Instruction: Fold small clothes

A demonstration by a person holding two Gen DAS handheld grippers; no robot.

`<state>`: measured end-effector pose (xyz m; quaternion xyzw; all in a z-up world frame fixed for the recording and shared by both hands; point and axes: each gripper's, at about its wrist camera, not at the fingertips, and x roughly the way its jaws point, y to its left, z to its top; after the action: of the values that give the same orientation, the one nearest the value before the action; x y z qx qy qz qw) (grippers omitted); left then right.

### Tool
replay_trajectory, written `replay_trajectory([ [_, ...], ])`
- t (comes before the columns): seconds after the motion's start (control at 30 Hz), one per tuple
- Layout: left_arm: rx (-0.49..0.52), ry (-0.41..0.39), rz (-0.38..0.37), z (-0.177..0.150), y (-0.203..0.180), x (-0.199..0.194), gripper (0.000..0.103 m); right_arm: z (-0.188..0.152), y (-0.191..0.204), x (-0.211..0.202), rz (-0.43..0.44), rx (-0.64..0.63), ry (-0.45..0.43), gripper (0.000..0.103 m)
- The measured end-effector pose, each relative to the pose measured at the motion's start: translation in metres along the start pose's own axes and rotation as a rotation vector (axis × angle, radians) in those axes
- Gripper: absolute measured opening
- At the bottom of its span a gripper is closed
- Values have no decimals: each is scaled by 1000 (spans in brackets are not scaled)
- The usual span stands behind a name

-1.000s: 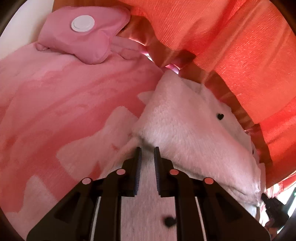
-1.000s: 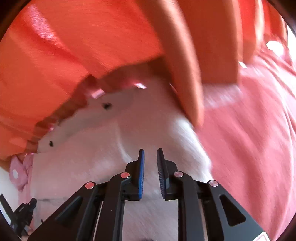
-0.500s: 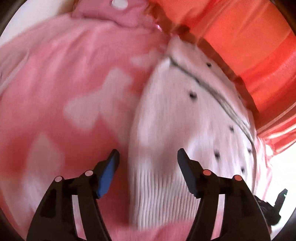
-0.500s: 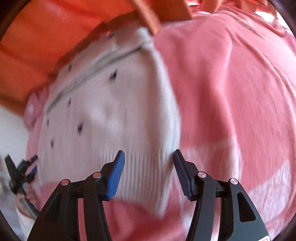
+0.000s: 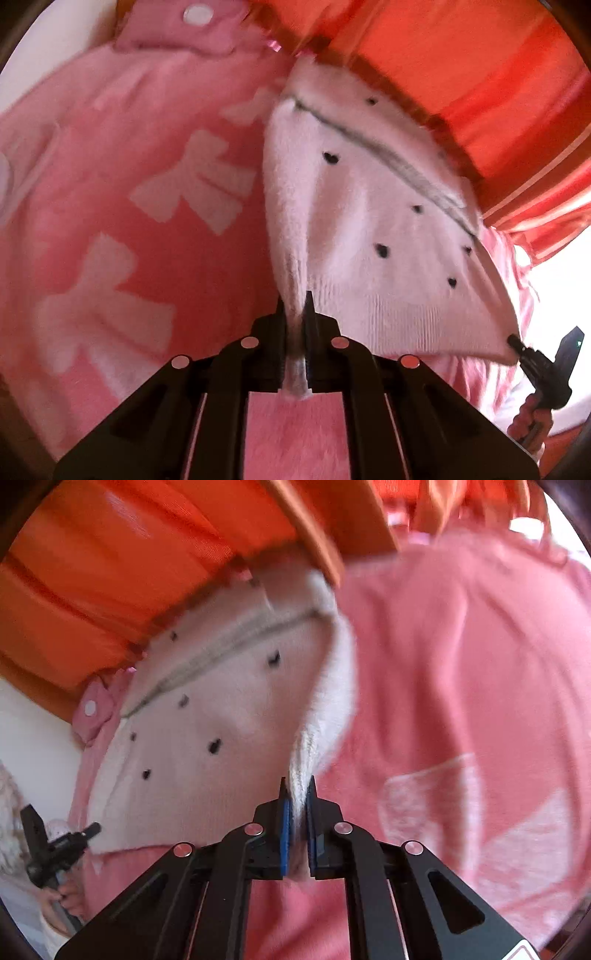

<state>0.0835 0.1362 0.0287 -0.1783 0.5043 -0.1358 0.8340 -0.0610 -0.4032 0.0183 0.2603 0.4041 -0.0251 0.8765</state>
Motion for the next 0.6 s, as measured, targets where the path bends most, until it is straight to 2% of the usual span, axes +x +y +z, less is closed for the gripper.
replay_trajectory([
  [0.03,17,3,-20,-7,0,-13,6,-5,-4,-13,-6,-3,-11,6],
  [0.13,70,31,-10,-29,0,-33,6,-33,-27,-42,-39,7,4,6],
  [0.23,86,103,-8,-67,7,-44,6,-76,-45,-52,-62,22,87,6],
  [0.33,109,183,18,-109,16,-44,6,-110,-52,-40,-71,16,178,7],
  [0.37,124,188,27,-117,16,-44,7,-117,-55,-40,-98,2,167,8],
  [0.43,195,130,77,-115,3,-54,7,-109,-57,-46,-109,13,136,9],
  [0.47,217,89,87,-103,-7,-60,7,-89,-52,-54,-166,1,78,10],
  [0.5,231,48,78,-89,-15,-66,7,-77,-44,-61,-187,-22,23,18],
  [0.53,254,-6,64,-72,-26,-71,11,-59,-33,-69,-197,-57,-54,19],
  [0.57,272,-45,58,-58,-33,-74,25,-34,-15,-72,-176,-106,-129,21],
  [0.6,281,-127,67,-32,-48,-74,34,-16,0,-69,-148,-136,-159,29],
])
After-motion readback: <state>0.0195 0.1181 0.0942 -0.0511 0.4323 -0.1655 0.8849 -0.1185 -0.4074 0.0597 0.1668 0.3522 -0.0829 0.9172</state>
